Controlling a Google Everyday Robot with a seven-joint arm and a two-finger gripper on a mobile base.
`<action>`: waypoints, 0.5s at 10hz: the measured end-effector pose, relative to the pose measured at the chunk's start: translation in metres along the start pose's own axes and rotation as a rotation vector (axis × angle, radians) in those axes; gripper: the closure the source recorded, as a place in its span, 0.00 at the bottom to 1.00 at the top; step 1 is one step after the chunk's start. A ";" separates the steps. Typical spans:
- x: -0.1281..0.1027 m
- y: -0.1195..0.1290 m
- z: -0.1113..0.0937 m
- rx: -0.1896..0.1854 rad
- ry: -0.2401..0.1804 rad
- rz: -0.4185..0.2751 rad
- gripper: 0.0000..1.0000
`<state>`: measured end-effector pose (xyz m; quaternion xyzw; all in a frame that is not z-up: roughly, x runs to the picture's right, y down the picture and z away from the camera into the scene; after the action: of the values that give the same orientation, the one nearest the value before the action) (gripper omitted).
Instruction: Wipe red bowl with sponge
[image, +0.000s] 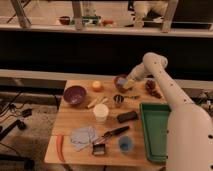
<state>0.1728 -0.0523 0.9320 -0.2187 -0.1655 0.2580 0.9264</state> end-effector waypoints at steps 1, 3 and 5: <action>0.004 -0.004 -0.002 0.010 0.006 0.017 0.94; 0.007 -0.014 -0.004 0.034 0.015 0.037 0.94; 0.003 -0.033 0.001 0.052 0.018 0.034 0.94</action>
<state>0.1878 -0.0757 0.9497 -0.1998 -0.1465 0.2758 0.9287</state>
